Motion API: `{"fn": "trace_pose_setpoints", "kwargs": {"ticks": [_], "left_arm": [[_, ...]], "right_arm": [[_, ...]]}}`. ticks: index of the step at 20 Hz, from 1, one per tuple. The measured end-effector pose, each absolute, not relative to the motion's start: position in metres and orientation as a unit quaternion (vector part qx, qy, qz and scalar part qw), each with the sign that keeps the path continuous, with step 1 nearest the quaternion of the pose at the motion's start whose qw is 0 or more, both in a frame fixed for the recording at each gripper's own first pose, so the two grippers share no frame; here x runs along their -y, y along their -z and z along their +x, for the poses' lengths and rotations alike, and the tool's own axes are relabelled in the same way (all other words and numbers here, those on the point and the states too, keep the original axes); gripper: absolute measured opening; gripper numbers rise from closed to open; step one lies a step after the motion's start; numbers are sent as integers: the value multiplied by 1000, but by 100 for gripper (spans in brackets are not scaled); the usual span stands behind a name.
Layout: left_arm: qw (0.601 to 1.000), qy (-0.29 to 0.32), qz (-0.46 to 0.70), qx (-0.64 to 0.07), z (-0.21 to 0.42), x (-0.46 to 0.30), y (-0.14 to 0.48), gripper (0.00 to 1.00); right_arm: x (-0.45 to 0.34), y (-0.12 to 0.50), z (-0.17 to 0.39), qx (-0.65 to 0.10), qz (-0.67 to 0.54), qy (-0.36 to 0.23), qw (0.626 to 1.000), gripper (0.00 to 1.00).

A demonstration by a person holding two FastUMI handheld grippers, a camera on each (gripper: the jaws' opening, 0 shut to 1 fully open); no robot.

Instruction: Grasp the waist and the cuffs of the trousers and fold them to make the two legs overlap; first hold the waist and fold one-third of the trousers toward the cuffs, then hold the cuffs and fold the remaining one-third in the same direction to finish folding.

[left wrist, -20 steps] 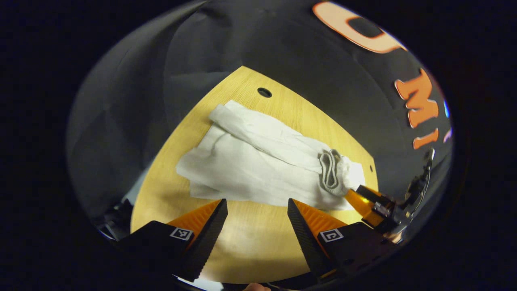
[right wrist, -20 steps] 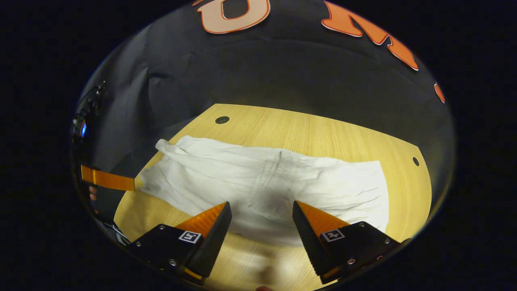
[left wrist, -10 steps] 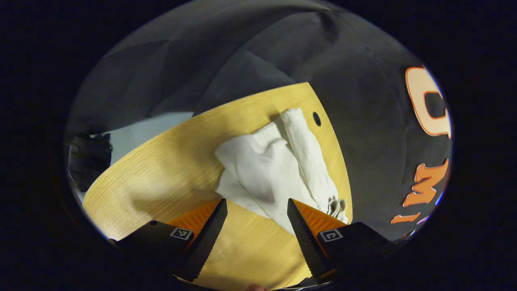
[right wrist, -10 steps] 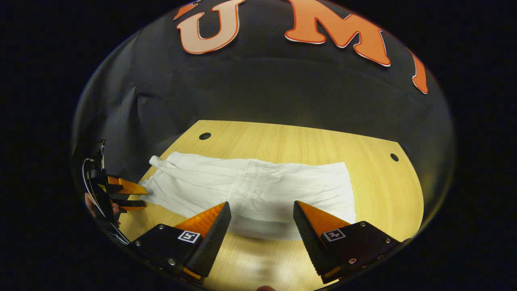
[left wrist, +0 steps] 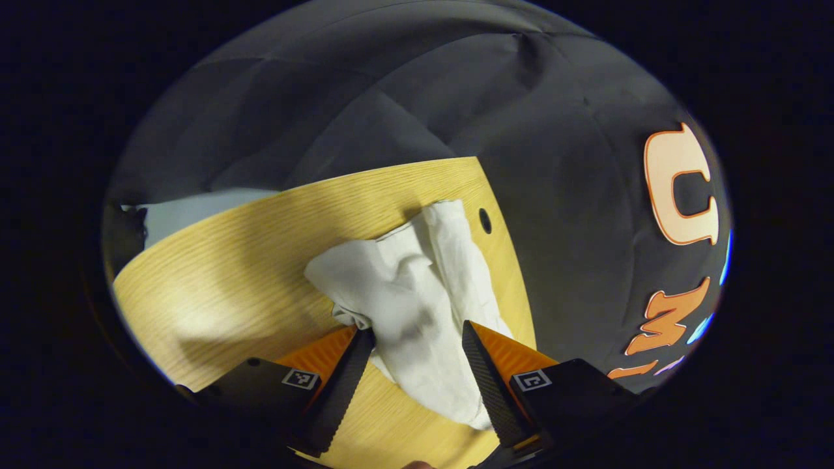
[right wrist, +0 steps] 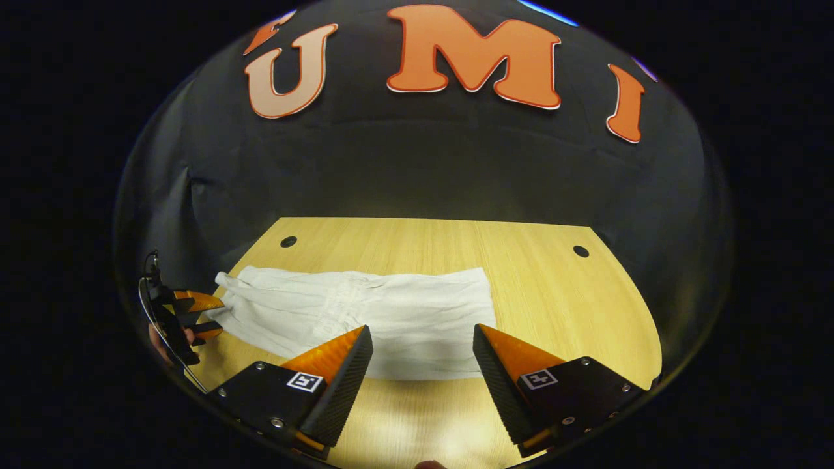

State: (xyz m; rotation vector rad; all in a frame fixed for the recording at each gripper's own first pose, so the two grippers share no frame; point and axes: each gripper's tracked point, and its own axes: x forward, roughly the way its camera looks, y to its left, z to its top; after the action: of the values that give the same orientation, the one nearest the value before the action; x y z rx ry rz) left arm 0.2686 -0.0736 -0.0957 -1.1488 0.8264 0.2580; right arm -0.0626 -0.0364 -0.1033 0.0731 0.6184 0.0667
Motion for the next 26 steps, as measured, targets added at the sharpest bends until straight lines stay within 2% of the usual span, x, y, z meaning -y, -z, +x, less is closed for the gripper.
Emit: {"fn": "trace_pose_setpoints", "kwargs": {"ticks": [3, 4, 5, 9, 10, 12, 16, 26], "left_arm": [[756, -106, -535, -362, 279, 76, 98, 92], [757, -110, -532, -362, 280, 75, 100, 81], [756, -109, -529, -370, 281, 77, 105, 84], [756, -127, -505, -395, 274, 76, 114, 10], [763, -123, -497, -396, 275, 79, 110, 14], [782, -106, -487, -374, 285, 84, 93, 10], [825, -93, -425, -361, 289, 96, 44, 7], [878, -54, -339, -333, 327, 161, -66, 7]], "right_arm": [[53, 103, -73, -308, 33, -16, 951, 94], [59, 104, -77, -309, 33, -10, 950, 94], [63, 103, -79, -311, 36, -7, 950, 94], [75, 104, -83, -313, 35, 1, 949, 94], [76, 105, -82, -311, 35, 1, 950, 94], [75, 104, -82, -310, 43, -4, 950, 94], [74, 101, -79, -298, 57, -14, 953, 94], [87, 97, -72, -270, 72, -19, 960, 95]]}}
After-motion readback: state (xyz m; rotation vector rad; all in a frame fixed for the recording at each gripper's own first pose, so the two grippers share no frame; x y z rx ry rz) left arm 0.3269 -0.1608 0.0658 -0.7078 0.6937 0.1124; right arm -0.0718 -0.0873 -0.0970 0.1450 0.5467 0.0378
